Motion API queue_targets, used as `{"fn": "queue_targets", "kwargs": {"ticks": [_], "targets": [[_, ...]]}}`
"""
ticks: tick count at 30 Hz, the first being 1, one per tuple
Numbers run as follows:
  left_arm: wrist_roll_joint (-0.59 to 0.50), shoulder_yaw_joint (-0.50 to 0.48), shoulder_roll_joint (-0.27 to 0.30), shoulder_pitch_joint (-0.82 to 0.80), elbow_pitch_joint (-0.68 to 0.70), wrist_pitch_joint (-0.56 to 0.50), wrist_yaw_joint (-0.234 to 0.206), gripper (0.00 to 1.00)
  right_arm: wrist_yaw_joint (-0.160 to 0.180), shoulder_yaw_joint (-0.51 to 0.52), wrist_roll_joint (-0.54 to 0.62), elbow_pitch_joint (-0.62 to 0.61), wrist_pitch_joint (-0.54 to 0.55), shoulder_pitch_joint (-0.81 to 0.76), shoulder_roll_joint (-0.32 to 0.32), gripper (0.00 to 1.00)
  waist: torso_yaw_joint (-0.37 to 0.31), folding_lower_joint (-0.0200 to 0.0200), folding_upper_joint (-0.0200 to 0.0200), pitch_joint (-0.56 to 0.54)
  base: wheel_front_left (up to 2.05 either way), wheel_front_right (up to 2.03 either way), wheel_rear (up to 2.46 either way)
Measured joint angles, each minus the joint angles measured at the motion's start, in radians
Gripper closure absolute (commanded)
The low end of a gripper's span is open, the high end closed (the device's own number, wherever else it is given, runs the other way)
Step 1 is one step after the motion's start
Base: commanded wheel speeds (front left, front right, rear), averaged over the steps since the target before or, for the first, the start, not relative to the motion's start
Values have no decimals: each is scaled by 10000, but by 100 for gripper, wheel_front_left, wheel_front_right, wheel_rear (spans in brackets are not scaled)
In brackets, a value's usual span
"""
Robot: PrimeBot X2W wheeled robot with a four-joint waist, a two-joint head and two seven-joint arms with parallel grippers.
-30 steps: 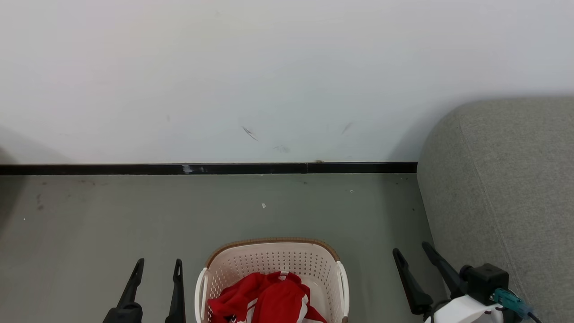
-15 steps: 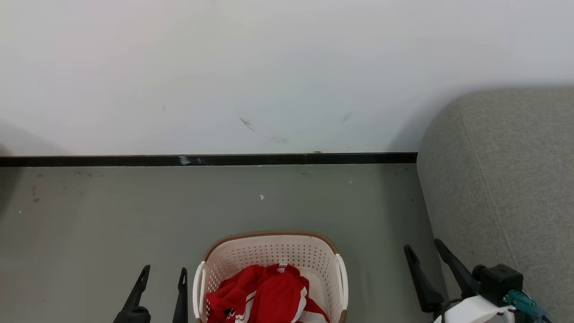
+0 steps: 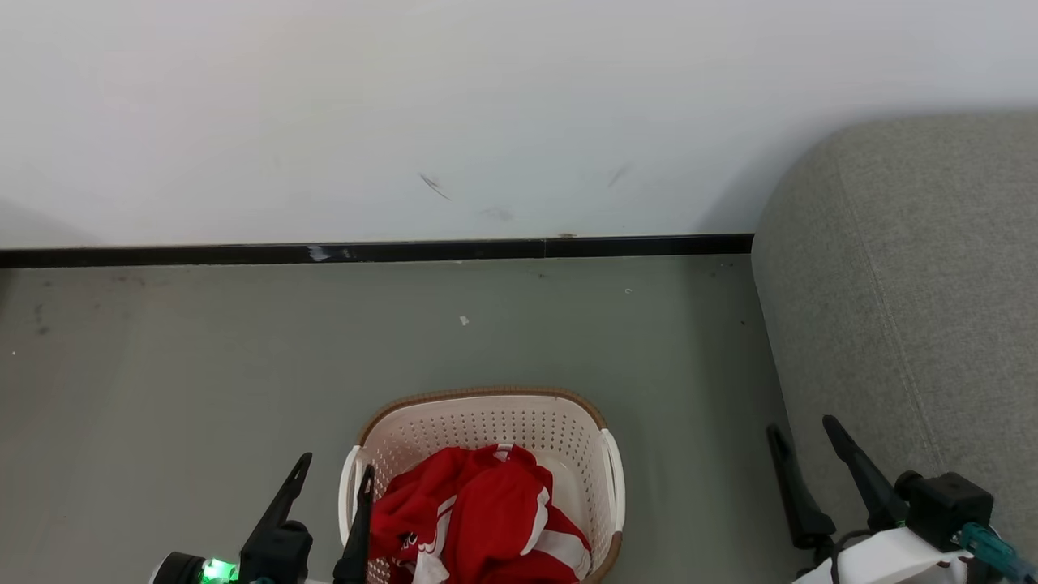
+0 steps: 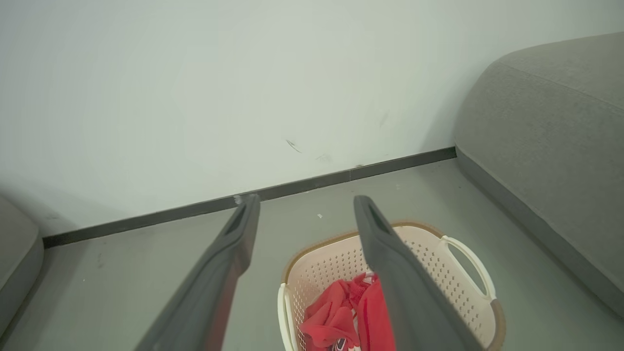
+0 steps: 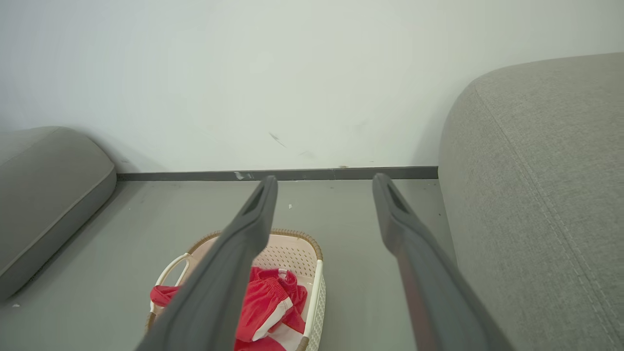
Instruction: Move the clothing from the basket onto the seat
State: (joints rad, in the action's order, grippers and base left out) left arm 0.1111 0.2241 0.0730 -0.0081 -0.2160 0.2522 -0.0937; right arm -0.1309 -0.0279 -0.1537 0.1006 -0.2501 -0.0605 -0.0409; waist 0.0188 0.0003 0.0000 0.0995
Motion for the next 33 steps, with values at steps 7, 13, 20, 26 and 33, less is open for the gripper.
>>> {"fn": "queue_targets", "kwargs": {"ticks": [7,13,20,26,33], "targets": [[-286,196,-2,-491,-646,0,90,0,0,142,17,-357,-6,23,0,0,-80,0,0,521,0,0,0],[-472,339,15,-975,-1143,0,138,0,0,230,79,-704,-6,156,2,0,-155,0,0,1056,0,0,0],[-999,685,155,-1711,-1632,0,184,0,0,372,144,-1030,-8,702,0,0,-262,0,0,1782,0,0,0],[-1158,834,104,-2383,-2111,-2,188,0,0,384,211,-1285,-8,1197,0,0,-355,0,0,2480,0,0,0],[-1256,880,92,-3086,-2757,-2,224,0,0,401,217,-1522,-12,1825,-2,0,-459,0,0,3293,0,0,0]]}}
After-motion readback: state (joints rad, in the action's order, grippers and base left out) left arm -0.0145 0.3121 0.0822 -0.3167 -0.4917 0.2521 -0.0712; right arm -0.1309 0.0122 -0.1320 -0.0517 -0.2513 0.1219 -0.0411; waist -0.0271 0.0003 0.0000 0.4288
